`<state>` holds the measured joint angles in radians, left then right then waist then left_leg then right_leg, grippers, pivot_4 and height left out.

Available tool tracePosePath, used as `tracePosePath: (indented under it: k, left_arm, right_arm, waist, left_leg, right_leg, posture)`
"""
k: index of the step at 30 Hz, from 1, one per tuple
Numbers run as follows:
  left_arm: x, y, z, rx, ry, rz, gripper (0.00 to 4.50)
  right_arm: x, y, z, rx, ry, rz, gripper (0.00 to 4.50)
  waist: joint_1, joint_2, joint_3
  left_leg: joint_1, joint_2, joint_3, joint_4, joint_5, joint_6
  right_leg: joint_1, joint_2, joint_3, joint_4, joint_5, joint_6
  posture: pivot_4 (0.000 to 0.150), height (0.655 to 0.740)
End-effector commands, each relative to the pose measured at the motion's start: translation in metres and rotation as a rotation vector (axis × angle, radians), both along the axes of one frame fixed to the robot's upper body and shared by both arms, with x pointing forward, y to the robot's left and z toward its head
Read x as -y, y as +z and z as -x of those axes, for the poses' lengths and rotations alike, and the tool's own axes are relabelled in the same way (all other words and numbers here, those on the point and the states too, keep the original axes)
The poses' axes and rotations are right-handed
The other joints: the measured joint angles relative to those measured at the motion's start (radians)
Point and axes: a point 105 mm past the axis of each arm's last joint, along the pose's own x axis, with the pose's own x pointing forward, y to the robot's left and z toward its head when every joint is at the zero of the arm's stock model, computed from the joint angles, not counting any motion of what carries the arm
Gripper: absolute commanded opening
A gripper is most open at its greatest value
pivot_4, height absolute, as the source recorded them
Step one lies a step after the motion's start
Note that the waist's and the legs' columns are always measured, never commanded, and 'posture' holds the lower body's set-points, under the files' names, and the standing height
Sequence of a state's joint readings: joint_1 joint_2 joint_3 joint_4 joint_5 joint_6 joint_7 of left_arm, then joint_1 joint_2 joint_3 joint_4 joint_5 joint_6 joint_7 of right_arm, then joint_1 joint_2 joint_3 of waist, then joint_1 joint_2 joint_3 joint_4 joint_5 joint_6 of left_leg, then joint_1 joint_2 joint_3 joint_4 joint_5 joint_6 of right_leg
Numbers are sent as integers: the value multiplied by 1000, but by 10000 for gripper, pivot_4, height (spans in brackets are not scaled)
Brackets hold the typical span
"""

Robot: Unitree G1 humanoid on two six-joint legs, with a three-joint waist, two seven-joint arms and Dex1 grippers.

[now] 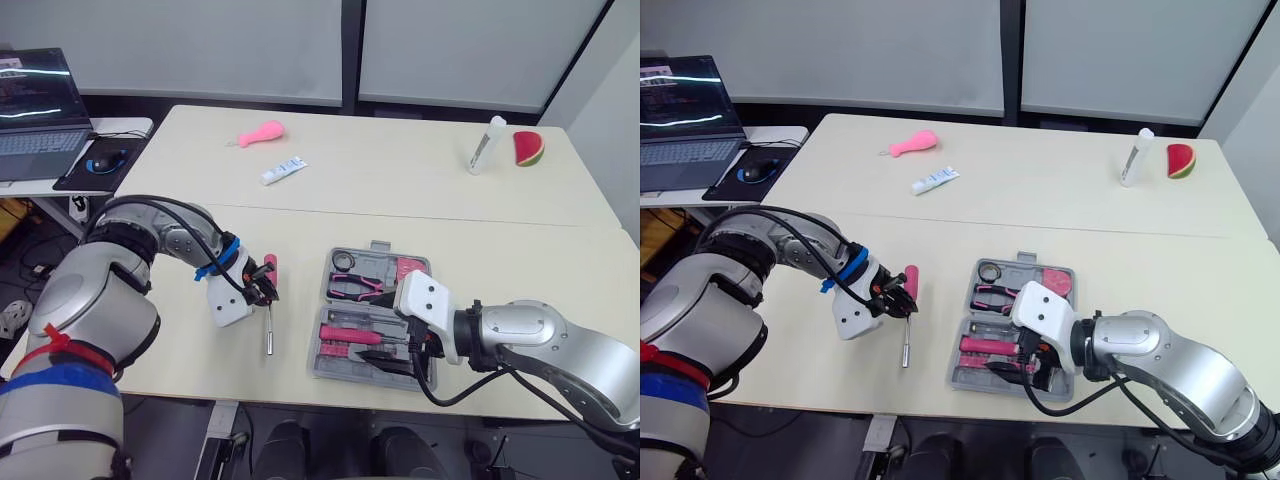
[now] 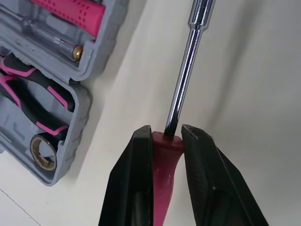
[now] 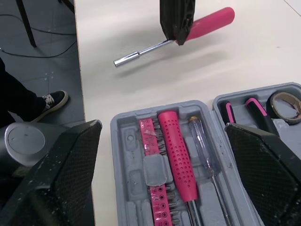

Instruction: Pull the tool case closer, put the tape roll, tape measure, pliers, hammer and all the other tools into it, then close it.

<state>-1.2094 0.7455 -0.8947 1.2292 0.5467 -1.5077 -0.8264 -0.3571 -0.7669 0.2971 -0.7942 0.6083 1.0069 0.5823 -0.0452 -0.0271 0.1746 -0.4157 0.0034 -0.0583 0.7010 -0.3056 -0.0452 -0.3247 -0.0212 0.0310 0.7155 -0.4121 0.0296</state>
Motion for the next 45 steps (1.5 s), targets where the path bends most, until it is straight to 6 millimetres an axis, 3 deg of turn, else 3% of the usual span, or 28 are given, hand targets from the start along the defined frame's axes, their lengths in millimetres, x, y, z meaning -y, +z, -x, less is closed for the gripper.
tracePosePath:
  k: [1, 7, 18, 25, 29, 35, 45]
  left_arm:
    - [-10, 7, -6, -2, 158, 67, 5619]
    - [-18, 13, 5, -122, 383, 115, 5619]
    - [-33, 18, 22, -300, 829, 189, 5618]
    - [-47, 12, 29, -485, 1210, 281, 5618]
    - [-65, -6, 20, -563, 1604, 455, 5618]
    - [-49, -15, 5, -592, 1882, 683, 5618]
    - [-35, -25, -9, -526, 2012, 791, 5618]
  right_arm:
    - [-3, 5, -1, 31, 5, -4, 45000]
    - [-6, 4, -2, 32, 3, -7, 45000]
    - [-10, 2, -2, 39, -2, -14, 45000]
    - [-10, 3, -1, 45, -2, -15, 45000]
    - [-10, 3, -2, 52, -10, -11, 45000]
    - [-14, 4, -10, 73, -42, -14, 45000]
    - [-18, -1, -11, 69, -41, -7, 45000]
  waist:
    - [-9, 0, 0]
    - [-38, 0, 0]
    - [-42, 1, 0]
    - [-40, 1, 0]
    - [-38, 1, -1]
    - [-32, 1, -1]
    - [-11, 1, -1]
  left_leg:
    - [0, 0, 0, 0, 0, -1]
    - [0, 3, -4, -1, 1, -2]
    - [0, 3, -8, 0, 2, -3]
    - [0, 3, -8, 0, 1, -2]
    - [0, 3, -8, 0, 1, -2]
    - [0, 2, -11, 1, 1, -2]
    - [1, 1, -11, 1, 1, -2]
  right_leg:
    - [-1, 0, 0, 0, 0, 0]
    - [-2, 1, 1, 3, 0, 0]
    - [-1, 3, 1, 4, 0, 0]
    - [-1, 4, 1, 5, 0, 0]
    - [-1, 4, 2, 5, 0, 0]
    - [0, 3, 3, 6, 0, 0]
    - [4, 3, 4, 4, 0, 0]
  posture:
    - [1500, 7400]
    - [1500, 7400]
    - [1500, 7400]
    - [1500, 7400]
    - [1500, 7400]
    - [1500, 7400]
    - [1500, 7400]
